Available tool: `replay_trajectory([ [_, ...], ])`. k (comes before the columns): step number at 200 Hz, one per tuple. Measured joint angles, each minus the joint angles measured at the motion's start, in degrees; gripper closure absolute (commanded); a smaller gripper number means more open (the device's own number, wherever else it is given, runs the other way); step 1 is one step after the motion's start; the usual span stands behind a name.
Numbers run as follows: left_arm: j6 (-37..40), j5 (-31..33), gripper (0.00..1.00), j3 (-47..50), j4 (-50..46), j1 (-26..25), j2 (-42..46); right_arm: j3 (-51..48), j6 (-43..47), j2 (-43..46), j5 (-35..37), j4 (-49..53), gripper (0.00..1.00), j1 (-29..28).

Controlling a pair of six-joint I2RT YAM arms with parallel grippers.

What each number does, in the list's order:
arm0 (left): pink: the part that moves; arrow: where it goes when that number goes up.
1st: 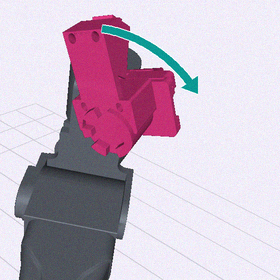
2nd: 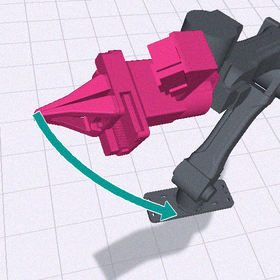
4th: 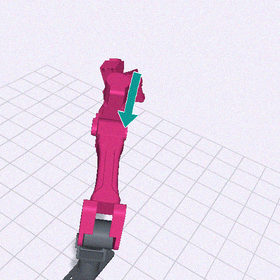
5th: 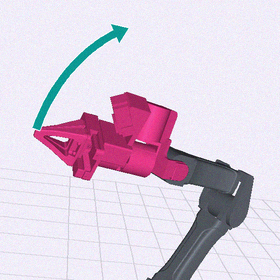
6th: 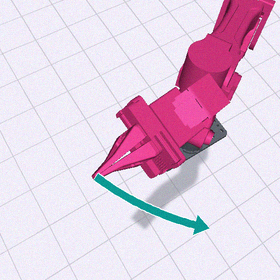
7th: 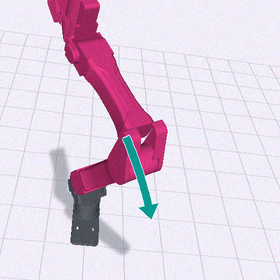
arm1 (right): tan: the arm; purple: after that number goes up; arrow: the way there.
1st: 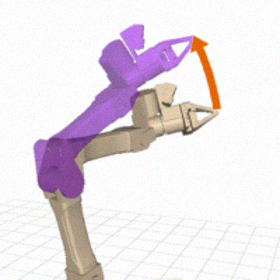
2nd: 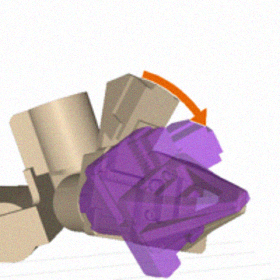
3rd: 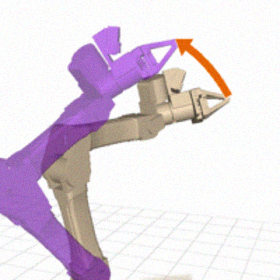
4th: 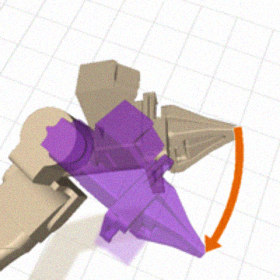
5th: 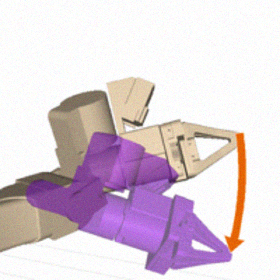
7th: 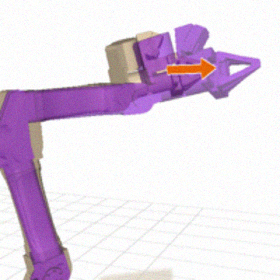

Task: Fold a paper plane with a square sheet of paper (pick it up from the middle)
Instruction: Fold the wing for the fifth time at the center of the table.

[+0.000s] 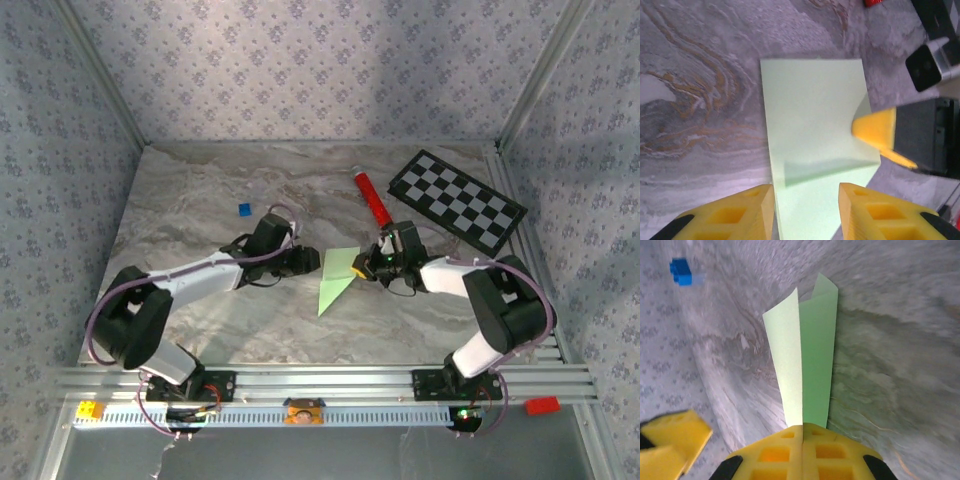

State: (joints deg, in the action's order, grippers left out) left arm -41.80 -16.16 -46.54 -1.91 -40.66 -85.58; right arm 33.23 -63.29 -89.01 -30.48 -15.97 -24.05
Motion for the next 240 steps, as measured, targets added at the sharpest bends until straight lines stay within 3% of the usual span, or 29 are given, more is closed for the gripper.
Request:
replay_trajectory([
  [48,10.4,9.9,0.63,-2.7,-7.9,-11.2,0.5,-1.2,-6.0,2.1,4.6,-0.1,1.0,-1.2],
  [90,15.5,18.3,0.61,-7.0,-11.3,-19.0,-4.6,-1.2,-7.1,2.1,5.1,-0.1,1.0,-1.6],
  [143,18.1,24.5,0.62,-9.5,-13.8,-22.1,-9.9,-1.2,-7.9,2.1,5.2,-0.1,1.0,-2.0],
  [240,18.2,29.1,0.73,-10.0,-14.6,-23.2,-13.0,-1.2,-7.9,2.1,5.2,-0.1,1.0,-2.0],
])
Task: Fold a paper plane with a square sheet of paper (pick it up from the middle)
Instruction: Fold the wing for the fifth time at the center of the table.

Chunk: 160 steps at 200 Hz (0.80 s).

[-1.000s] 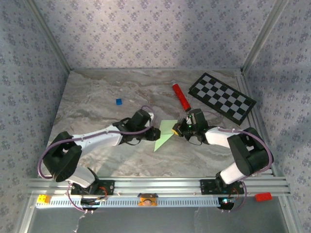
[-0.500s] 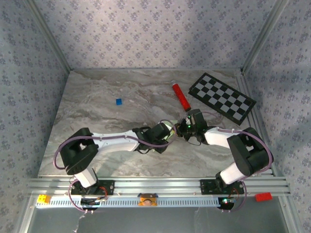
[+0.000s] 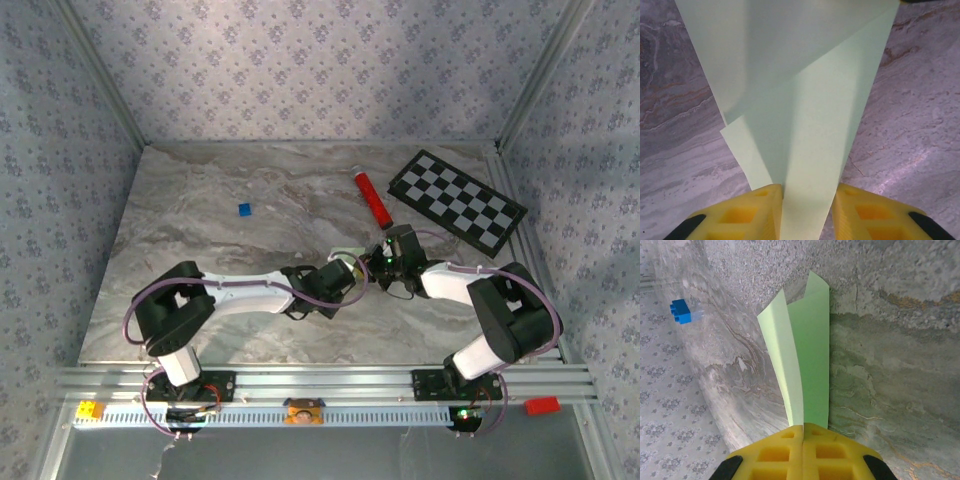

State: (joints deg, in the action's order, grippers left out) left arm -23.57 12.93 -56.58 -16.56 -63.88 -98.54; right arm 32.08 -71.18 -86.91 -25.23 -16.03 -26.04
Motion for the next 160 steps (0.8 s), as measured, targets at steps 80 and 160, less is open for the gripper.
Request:
replay_trajectory([
  [80,0.1,1.4,0.79,0.0,-0.2,-0.3,-0.4,0.0,0.0,0.0,0.0,0.2,1.0,0.0],
  [160,0.2,2.1,0.75,0.0,-0.2,-0.3,-0.4,0.0,0.0,0.0,0.0,0.2,1.0,0.0],
])
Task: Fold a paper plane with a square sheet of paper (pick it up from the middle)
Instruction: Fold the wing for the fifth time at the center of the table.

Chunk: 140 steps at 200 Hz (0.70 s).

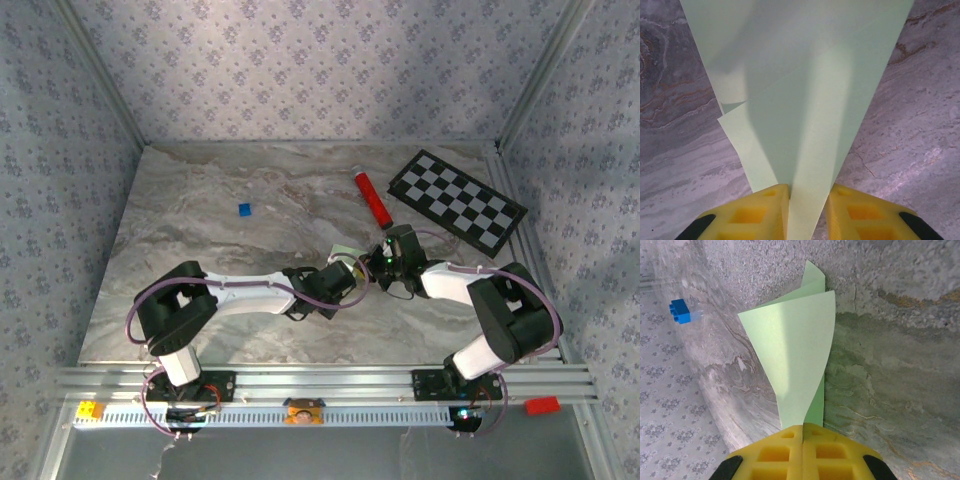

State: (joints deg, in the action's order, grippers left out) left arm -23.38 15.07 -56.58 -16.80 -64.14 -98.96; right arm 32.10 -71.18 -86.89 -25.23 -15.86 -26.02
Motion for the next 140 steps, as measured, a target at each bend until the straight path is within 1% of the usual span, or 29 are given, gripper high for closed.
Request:
replay_trajectory([
  [56,0.6,0.8,0.72,0.0,0.0,0.0,0.0,0.0,0.0,0.0,0.0,0.0,1.0,0.0],
  [114,1.7,0.9,0.81,0.0,0.0,-0.1,0.0,0.2,0.0,0.0,0.0,0.0,1.0,0.0],
  [123,1.9,0.9,0.81,0.0,0.0,-0.1,0.0,0.3,0.0,0.0,0.0,0.0,1.0,0.0],
  [140,2.0,0.9,0.77,0.0,0.0,-0.1,0.0,0.4,0.0,0.0,0.0,0.0,1.0,0.0],
])
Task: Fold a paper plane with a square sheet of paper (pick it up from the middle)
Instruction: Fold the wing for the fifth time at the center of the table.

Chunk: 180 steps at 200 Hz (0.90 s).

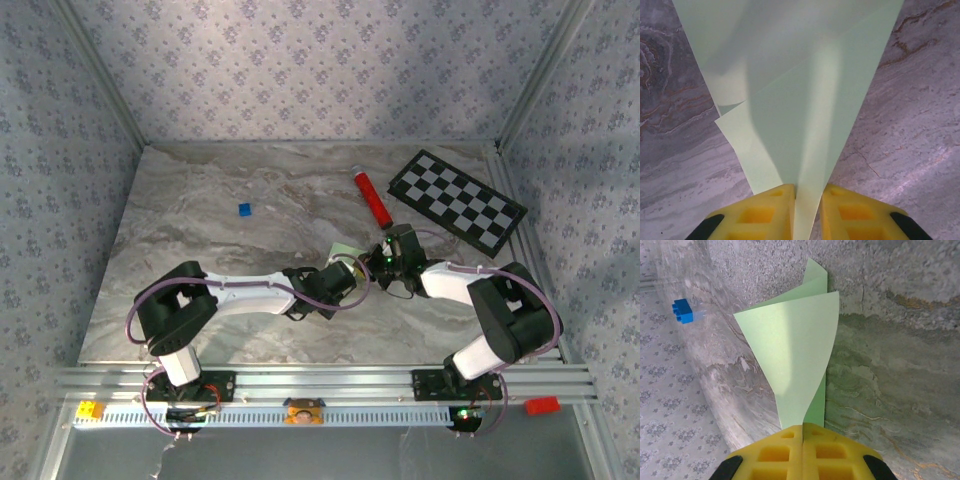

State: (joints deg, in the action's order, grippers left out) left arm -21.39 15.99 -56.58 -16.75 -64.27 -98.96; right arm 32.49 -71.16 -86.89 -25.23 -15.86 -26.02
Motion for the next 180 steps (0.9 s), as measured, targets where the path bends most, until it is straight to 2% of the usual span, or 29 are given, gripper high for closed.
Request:
replay_trajectory([
  [46,0.7,0.6,0.74,0.0,0.0,0.0,-0.1,0.1,0.0,0.0,0.0,0.0,1.0,0.0],
  [129,1.5,1.4,0.86,0.0,0.1,-0.3,-0.3,0.5,0.0,0.0,0.0,0.0,1.0,0.0],
  [151,1.7,1.4,0.84,0.0,0.2,-0.3,-0.3,0.5,0.0,0.0,0.0,0.0,1.0,0.0],
  [180,2.3,1.6,0.76,0.1,0.2,-0.4,-0.7,0.5,0.0,0.0,0.0,0.0,1.0,0.0],
])
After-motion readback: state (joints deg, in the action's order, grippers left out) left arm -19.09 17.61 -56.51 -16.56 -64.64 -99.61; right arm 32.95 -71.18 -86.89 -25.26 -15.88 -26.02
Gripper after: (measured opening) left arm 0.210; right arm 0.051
